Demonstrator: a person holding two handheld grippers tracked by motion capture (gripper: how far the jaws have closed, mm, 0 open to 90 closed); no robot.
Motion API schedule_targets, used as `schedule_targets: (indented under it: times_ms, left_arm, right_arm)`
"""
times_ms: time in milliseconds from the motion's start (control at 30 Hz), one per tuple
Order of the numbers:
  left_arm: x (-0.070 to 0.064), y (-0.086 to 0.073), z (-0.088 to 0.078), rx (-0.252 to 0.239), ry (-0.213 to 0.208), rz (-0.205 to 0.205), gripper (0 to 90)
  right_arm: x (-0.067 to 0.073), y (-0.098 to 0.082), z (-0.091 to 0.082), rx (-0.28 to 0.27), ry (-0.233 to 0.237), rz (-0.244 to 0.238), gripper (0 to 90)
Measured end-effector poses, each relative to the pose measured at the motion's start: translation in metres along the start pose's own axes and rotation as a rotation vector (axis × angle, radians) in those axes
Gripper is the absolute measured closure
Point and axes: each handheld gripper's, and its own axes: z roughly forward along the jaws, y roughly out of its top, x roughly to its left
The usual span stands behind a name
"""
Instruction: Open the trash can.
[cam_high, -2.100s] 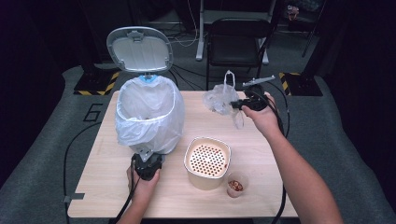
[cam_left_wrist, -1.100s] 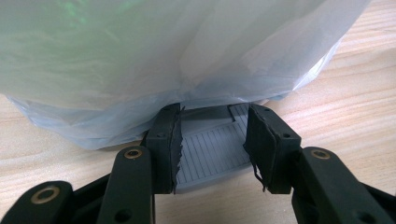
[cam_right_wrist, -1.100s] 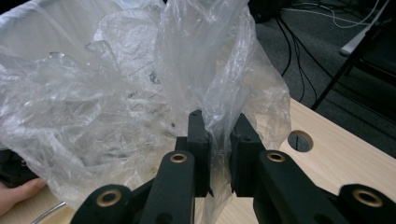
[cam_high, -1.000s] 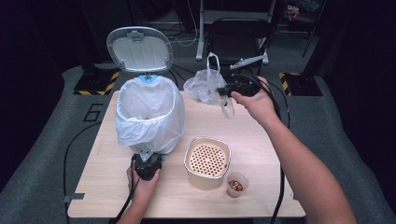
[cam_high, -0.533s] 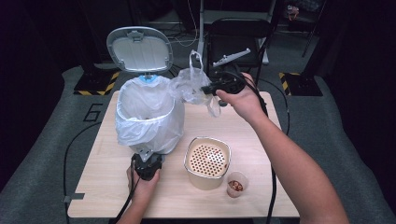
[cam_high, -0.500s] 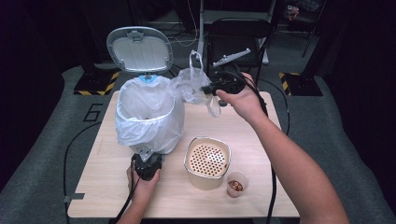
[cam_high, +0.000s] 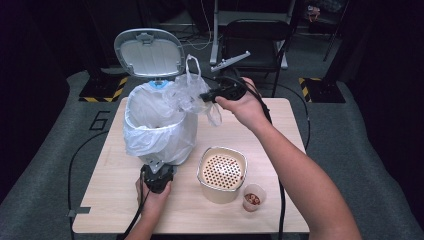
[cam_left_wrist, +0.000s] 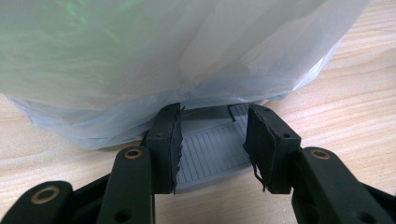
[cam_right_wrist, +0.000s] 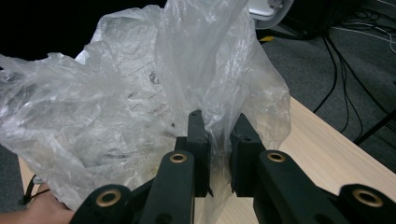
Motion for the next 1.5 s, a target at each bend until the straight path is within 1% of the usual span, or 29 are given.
schedule_targets:
  times_ms: [67,100,133,167,200,267,300,333,367,400,700,767,800,833,867,900,933,967,1000,1067,1100,1133,1167,1433,1500]
  left_arm:
    - [0.000,0.000,0.000,-0.002,0.000,-0.002,55.5]
    - [0.000,0.000,0.001,-0.012,0.007,-0.002,55.5]
    - [0.000,0.000,0.000,-0.002,-0.001,-0.001,55.5]
    - [0.000,0.000,0.000,-0.001,0.000,-0.001,55.5]
    - [-0.001,0.000,0.001,-0.011,0.007,-0.004,55.5]
    - [0.000,0.000,0.000,-0.002,-0.001,-0.001,55.4]
    - [-0.001,-0.001,0.002,-0.032,0.017,-0.007,55.4]
    - [0.000,0.000,0.000,-0.002,-0.001,-0.002,55.5]
    - [0.000,0.000,0.000,-0.002,0.001,-0.002,55.5]
    - [-0.002,-0.002,0.003,-0.043,0.019,-0.010,55.5]
    - [-0.002,-0.002,0.003,-0.039,0.019,-0.010,55.5]
    - [-0.002,-0.002,0.003,-0.039,0.019,-0.011,55.5]
    - [-0.001,-0.001,0.001,-0.016,0.006,-0.006,55.5]
    - [-0.001,-0.001,0.001,-0.016,0.006,-0.006,55.5]
    - [-0.001,-0.001,0.002,-0.034,0.018,-0.007,55.5]
    - [-0.001,-0.002,0.003,-0.039,0.019,-0.008,55.5]
    - [-0.001,-0.001,0.001,-0.016,0.006,-0.006,55.5]
    - [-0.001,-0.001,0.001,-0.017,0.006,-0.005,55.5]
    - [-0.001,-0.001,0.002,-0.028,0.012,-0.007,55.5]
    - [-0.001,-0.001,0.001,-0.019,0.006,-0.005,55.5]
    - [-0.001,-0.001,0.003,-0.041,0.020,-0.008,55.5]
    - [-0.002,-0.002,0.003,-0.042,0.019,-0.010,55.5]
    - [-0.001,-0.002,0.003,-0.042,0.019,-0.009,55.5]
    - [-0.001,-0.002,0.003,-0.042,0.019,-0.008,55.5]
    - [-0.001,-0.002,0.003,-0.042,0.019,-0.008,55.5]
  right_arm:
    - [0.003,0.002,0.004,0.002,0.005,0.009,81.4]
    - [0.004,0.004,0.006,0.003,0.008,0.007,81.4]
    - [0.005,0.004,0.007,0.001,0.008,0.004,81.4]
    - [0.006,0.006,0.009,0.002,0.012,0.002,81.3]
    - [0.009,0.008,0.014,-0.002,0.013,0.000,81.3]
    - [0.010,0.009,0.015,0.000,0.016,0.003,81.2]
    - [0.011,0.010,0.017,0.002,0.018,0.000,81.3]
    - [0.013,0.011,0.019,-0.001,0.021,-0.001,81.2]
    - [0.015,0.013,0.021,0.000,0.022,-0.004,81.2]
    - [0.018,0.015,0.025,0.007,0.023,-0.008,81.2]
    - [0.027,0.025,0.036,0.006,0.035,-0.016,81.2]
    - [0.029,0.027,0.038,0.004,0.036,-0.006,81.1]
    - [0.031,0.029,0.041,0.003,0.035,-0.002,81.1]
    - [0.031,0.029,0.041,0.003,0.035,-0.002,81.1]
    - [0.032,0.030,0.043,0.006,0.037,-0.001,81.1]
    - [0.033,0.031,0.044,0.006,0.039,-0.001,81.0]
    - [0.033,0.031,0.044,0.006,0.039,-0.001,81.0]
    - [0.035,0.032,0.047,0.008,0.039,-0.004,80.9]
    - [0.035,0.032,0.048,0.007,0.039,-0.005,80.9]
    - [0.036,0.033,0.049,0.006,0.039,-0.011,80.9]
    - [0.037,0.034,0.050,0.005,0.039,-0.013,80.9]
    - [0.037,0.034,0.051,0.004,0.036,-0.014,80.8]
    - [0.038,0.035,0.053,0.000,0.029,-0.010,80.7]
    - [0.040,0.037,0.062,-0.012,0.021,0.009,80.3]
    - [0.041,0.038,0.066,-0.006,0.019,0.025,79.9]
